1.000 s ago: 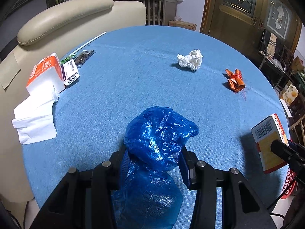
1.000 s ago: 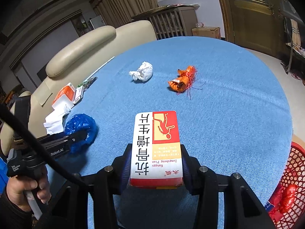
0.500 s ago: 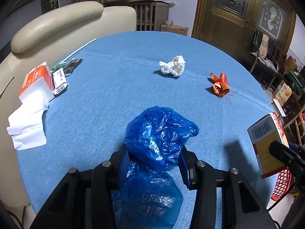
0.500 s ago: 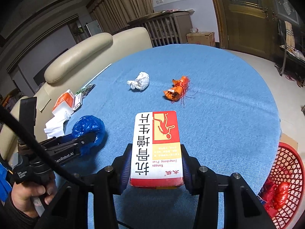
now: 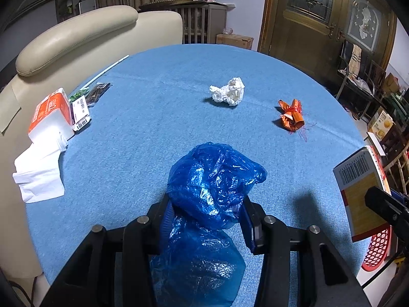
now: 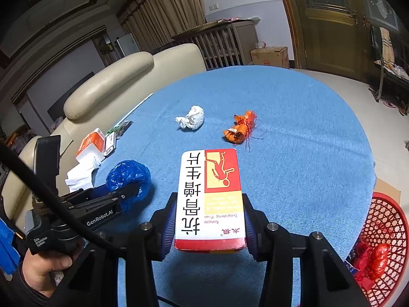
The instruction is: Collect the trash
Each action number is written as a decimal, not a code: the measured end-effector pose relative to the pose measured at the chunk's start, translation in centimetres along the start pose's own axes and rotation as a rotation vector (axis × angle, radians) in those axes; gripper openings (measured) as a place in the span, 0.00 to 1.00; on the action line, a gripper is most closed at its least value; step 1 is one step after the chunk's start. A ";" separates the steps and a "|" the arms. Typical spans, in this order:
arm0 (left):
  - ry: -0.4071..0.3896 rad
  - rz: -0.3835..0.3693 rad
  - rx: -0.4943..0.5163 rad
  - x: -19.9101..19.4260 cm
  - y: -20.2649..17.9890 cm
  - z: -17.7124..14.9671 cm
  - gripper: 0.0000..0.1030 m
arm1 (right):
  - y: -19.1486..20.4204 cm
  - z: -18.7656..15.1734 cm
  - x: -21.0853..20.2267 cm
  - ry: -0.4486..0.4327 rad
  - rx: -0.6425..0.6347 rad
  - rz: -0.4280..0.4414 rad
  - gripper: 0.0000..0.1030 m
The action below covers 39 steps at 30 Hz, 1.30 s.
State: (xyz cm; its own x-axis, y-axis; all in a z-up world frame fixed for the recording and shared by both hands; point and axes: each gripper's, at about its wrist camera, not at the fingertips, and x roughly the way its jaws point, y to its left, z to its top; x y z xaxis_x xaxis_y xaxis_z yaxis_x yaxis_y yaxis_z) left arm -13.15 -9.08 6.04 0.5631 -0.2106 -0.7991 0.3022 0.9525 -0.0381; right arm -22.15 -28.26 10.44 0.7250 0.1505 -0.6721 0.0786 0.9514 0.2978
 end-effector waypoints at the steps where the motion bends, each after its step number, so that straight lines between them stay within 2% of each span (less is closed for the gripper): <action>1: -0.002 0.002 0.000 -0.1 0.0 0.0 0.46 | 0.0 0.0 0.0 -0.003 0.003 0.001 0.47; 39: -0.022 0.017 -0.030 -0.9 0.5 0.4 0.46 | 1.4 0.9 -0.8 -0.041 -0.020 0.002 0.47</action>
State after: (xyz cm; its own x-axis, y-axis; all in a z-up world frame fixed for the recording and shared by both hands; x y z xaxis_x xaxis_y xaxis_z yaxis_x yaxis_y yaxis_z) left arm -13.24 -8.53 6.96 0.5848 -0.1984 -0.7866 0.2692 0.9621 -0.0425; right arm -21.98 -27.29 12.00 0.7528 0.1421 -0.6428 0.0630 0.9564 0.2852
